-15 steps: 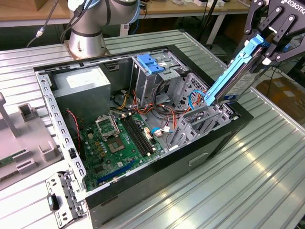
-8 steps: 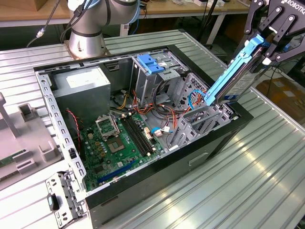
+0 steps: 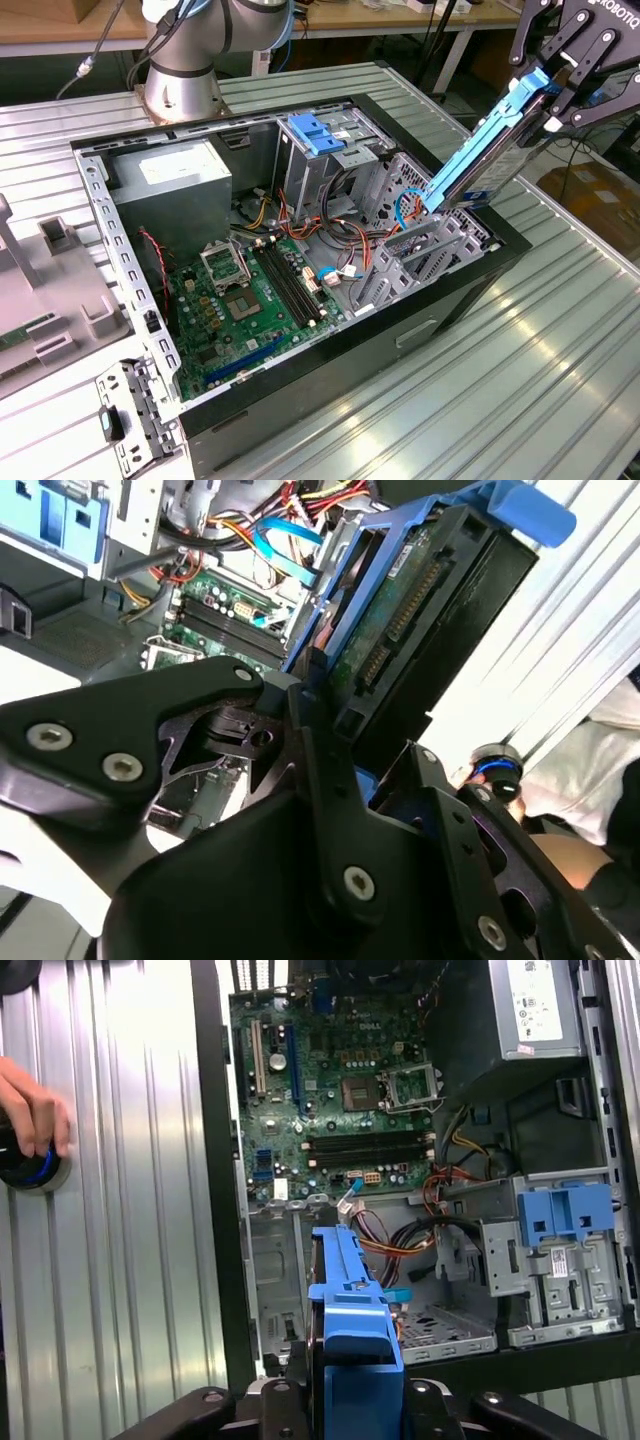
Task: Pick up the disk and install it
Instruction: 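Insert the disk into the insertion slot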
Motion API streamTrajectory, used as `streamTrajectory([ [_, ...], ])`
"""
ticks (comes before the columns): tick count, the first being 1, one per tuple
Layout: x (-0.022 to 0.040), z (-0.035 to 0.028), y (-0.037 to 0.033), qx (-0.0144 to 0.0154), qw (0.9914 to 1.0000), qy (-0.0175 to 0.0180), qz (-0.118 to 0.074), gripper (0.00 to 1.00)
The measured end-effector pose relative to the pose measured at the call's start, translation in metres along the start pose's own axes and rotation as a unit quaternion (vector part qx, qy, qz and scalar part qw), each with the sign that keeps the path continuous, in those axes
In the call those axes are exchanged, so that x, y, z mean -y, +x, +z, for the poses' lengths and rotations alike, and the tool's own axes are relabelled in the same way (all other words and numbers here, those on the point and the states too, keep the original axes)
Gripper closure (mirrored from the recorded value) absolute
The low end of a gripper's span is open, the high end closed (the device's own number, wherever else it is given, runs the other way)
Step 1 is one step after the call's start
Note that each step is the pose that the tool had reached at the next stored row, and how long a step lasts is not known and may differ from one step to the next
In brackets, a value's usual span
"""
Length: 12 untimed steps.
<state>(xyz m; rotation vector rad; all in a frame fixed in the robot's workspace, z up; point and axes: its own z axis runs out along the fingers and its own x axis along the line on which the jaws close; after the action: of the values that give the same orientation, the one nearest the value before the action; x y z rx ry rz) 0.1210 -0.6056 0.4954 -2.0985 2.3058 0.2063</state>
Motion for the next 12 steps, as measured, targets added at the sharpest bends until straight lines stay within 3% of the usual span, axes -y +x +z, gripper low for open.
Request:
streamTrajectory([
  [4, 0.0000, 0.0002, 0.0001, -0.0025, 0.99956, -0.0030, -0.029, 0.64],
  [12, 0.0001, 0.0011, 0.0004, -0.0022, 0.99956, -0.0031, -0.030, 0.64],
])
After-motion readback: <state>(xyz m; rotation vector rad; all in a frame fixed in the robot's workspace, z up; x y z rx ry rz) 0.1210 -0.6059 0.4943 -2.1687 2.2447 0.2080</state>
